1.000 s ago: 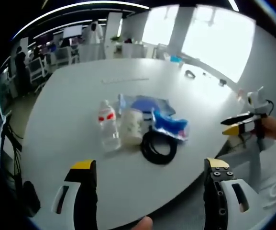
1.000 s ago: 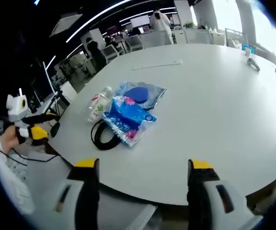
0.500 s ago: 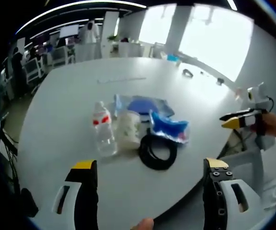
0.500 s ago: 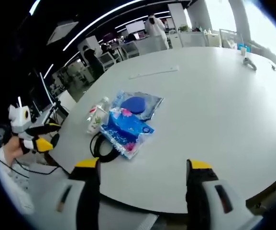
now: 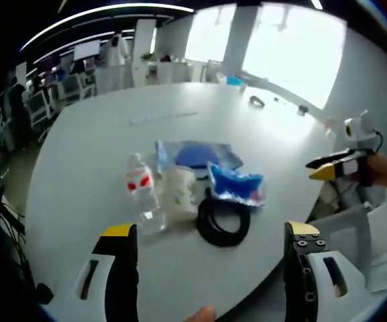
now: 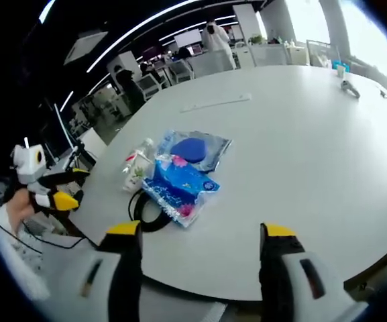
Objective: Arrange the tabletop items into an orderly group along one side of the table until the central work area is clear of visible clutter.
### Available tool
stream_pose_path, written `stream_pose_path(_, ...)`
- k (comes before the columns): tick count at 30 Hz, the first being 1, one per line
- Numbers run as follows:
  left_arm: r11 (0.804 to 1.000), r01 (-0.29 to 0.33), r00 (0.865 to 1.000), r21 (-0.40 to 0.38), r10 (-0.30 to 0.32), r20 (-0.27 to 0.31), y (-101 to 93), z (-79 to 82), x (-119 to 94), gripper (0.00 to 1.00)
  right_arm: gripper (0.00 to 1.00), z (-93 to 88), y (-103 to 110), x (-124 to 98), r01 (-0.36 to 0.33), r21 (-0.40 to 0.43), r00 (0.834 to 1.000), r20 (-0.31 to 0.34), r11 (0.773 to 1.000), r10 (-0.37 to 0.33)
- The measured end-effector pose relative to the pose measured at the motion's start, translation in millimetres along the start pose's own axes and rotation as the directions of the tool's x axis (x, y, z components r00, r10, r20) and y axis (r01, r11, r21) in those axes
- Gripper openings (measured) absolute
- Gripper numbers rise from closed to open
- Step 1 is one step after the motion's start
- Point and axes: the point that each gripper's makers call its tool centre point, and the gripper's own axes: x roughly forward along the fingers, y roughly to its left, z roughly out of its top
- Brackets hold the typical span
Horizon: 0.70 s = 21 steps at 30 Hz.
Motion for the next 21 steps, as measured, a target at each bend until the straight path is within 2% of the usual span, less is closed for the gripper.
stream_pose_path(8,0.999,0.018,1.000,0.038,-0.018,-0.003,-0.4,1.8,-5,0.85,0.68,2.1,8,1,0.010,0.028,1.000,0.012,1.000,-0.010)
stream_pose_path(13,0.999,0.031,0.999,0.037,-0.032,0.027,-3.4,9.7,-9,0.83,0.68,6.8,13,4,0.016,0.021,1.000,0.025,1.000,-0.017)
stream_pose_path(16,0.999,0.029,0.999,0.029,-0.030,0.028,-5.2,12.8,-9,0.83,0.67,9.5,16,4,0.004,0.026,0.999,0.032,1.000,-0.005)
stream_pose_path(17,0.999,0.027,0.999,0.021,-0.028,0.044,-7.1,17.8,-8,0.83,0.67,10.7,18,5,-0.003,0.017,0.999,0.032,1.000,0.003)
stream_pose_path(21,1.000,0.017,0.998,0.017,-0.018,0.065,-11.8,25.9,-2,0.82,0.67,9.6,17,16,-0.030,-0.006,1.000,0.000,1.000,0.030)
